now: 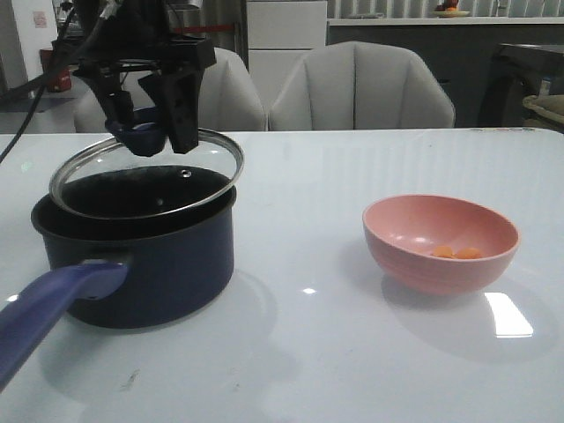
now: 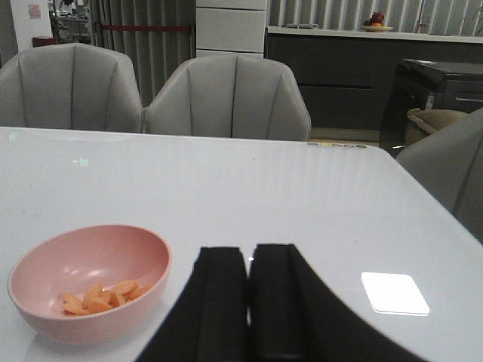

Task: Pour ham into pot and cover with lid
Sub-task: 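Lift the glass lid off the saucepan with the left gripper, then hold the lid aside beside the saucepan with the left gripper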

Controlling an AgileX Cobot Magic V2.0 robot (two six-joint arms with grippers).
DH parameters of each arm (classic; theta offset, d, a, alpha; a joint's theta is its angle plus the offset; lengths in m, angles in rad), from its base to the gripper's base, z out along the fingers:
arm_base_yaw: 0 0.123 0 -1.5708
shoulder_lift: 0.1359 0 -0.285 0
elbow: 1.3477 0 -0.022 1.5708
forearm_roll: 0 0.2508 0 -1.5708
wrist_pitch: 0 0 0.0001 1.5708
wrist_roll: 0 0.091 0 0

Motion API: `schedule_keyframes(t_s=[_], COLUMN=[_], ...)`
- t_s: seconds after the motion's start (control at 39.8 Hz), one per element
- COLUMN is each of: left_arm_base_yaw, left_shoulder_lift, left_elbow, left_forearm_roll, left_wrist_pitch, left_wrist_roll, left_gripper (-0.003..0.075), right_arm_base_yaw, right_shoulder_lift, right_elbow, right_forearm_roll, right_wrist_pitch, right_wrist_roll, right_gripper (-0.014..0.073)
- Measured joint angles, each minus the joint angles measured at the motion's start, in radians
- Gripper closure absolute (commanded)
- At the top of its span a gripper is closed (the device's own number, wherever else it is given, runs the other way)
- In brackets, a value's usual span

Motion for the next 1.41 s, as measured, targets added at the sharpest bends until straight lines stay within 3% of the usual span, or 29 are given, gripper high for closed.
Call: schedule_keyframes(t_s=[0.33, 0.75, 1.01, 1.31, 1.41], left_arm_base_yaw=[0.058, 0.412, 0.576, 0.581, 0.569], left_shoulder_lift=[-0.041, -0.221, -0.221, -0.127, -0.087], left_elbow=[0.008, 0.231, 0.383, 0.511, 0.513], left_forearm_roll=[-0.001, -0.002, -0.064, -0.114, -0.114], left_wrist_pitch=[0.002, -0.001, -0.121, -0.236, -0.248], left_wrist_roll=[0.000, 0.039, 0.046, 0.047, 0.047], left_gripper=[0.0442, 0.0442, 0.0442, 0.0433, 0.0379], right_arm_base_yaw=[0.000, 0.000, 0.000, 0.000, 0.000], right_shoulder_lift=[0.000, 0.000, 0.000, 0.000, 0.000], right_elbow=[0.000, 0.000, 0.000, 0.000, 0.000], right_forearm_roll=[0.000, 0.000, 0.000, 0.000, 0.000], right_wrist_pitch=[0.000, 0.000, 0.000, 0.000, 0.000], right_wrist_roll=[0.000, 0.000, 0.000, 0.000, 0.000], right_gripper=[0.0435, 0.0435, 0.0435, 0.0435, 0.0435])
